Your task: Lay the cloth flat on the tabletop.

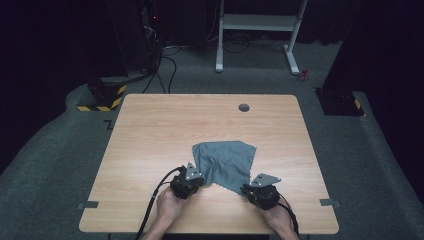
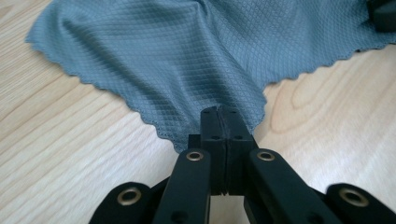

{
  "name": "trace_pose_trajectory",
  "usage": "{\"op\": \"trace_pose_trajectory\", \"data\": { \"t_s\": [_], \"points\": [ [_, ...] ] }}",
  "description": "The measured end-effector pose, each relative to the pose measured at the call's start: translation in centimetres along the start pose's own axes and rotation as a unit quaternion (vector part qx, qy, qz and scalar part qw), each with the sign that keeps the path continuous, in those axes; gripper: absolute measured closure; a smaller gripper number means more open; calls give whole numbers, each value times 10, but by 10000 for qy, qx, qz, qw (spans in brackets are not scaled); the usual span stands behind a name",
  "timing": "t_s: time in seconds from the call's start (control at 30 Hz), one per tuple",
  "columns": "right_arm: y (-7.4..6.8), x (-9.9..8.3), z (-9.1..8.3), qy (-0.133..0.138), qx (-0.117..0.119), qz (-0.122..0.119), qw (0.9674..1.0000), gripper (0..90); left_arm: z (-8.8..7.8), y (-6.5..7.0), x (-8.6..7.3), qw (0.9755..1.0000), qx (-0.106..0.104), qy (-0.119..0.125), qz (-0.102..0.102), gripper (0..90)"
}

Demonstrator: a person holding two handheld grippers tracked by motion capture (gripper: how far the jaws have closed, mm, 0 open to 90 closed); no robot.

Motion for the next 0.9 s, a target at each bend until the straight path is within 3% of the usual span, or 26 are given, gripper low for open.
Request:
{"op": "trace_pose_trajectory", "data": {
  "t_s": [0.07,0.33,0.53,0.63,0.83,0.9],
  "points": [
    [-1,-2,-2,-47,-38,-99,9999,896,-8,-1,-4,10000,6,8,8,893],
    [-6,-7,-9,-77,95,-230,9997,900,-28,-3,-24,10000,-18,-29,-19,892],
    [-4,-9,-21,3,82,-252,9996,900,-40,-8,-26,10000,-3,67,-73,892],
    [-2,-10,-27,52,65,-210,9997,900,-42,-11,-27,9997,-165,63,-180,891],
    [-5,-18,-25,-109,88,-279,9995,900,-35,4,-35,9996,-186,-226,33,889],
    [-5,-21,-25,-108,97,-279,9995,900,-35,4,-37,9996,-215,-206,-23,883]
  ]
}}
Point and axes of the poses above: each handheld gripper's, and its own axes: z roughly forward along the jaws, x roughly out of its top, y roughly to its right, the point moved 3 cm from there along z, roughly forward along the jaws, and after that the axes turned 3 degrees about x, right-handed, at the moved point
